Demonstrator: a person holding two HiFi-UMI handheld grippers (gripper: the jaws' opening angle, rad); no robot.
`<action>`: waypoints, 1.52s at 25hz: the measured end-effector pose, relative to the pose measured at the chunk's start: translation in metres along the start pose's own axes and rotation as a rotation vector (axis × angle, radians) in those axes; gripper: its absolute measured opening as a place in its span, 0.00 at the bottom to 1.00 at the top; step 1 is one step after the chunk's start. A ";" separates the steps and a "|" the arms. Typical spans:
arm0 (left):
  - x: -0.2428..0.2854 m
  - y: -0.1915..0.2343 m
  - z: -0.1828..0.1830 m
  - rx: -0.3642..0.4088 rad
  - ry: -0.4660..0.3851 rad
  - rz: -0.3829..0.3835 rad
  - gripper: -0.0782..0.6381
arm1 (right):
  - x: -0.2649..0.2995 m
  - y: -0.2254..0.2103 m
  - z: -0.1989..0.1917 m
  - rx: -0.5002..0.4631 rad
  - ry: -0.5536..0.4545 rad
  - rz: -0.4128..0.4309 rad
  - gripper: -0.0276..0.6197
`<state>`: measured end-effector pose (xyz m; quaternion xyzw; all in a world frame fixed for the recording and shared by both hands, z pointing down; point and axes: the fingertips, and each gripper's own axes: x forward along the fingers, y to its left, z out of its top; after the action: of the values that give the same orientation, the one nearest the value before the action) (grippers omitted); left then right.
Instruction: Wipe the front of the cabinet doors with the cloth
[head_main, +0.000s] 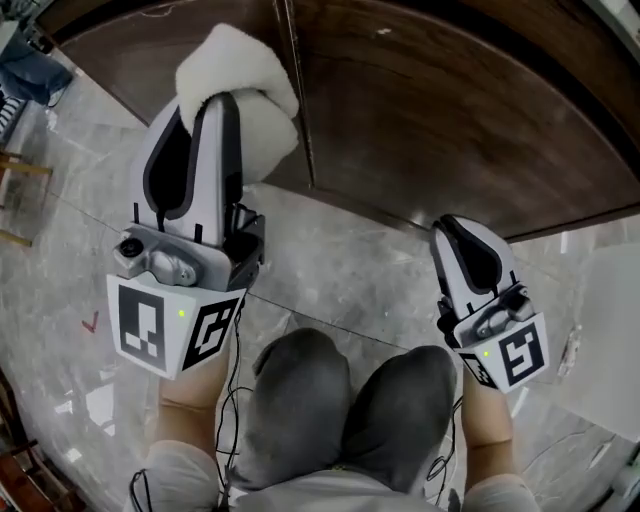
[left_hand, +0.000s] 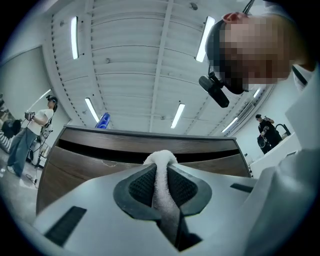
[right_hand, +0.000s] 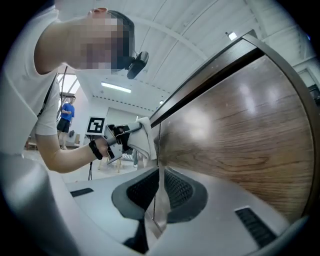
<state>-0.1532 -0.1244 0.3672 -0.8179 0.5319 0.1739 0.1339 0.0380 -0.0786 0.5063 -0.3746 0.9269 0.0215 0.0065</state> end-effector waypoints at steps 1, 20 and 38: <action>0.005 -0.001 -0.001 -0.005 -0.004 -0.003 0.19 | 0.000 -0.001 -0.001 0.006 -0.002 -0.001 0.13; 0.063 -0.043 -0.017 -0.001 0.038 -0.063 0.19 | -0.014 -0.008 0.004 0.017 -0.038 -0.006 0.13; 0.073 -0.108 -0.025 0.007 0.040 -0.158 0.19 | -0.044 -0.028 0.006 -0.004 -0.048 -0.057 0.13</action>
<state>-0.0234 -0.1516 0.3621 -0.8602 0.4687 0.1448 0.1394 0.0887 -0.0682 0.5002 -0.4003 0.9154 0.0320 0.0286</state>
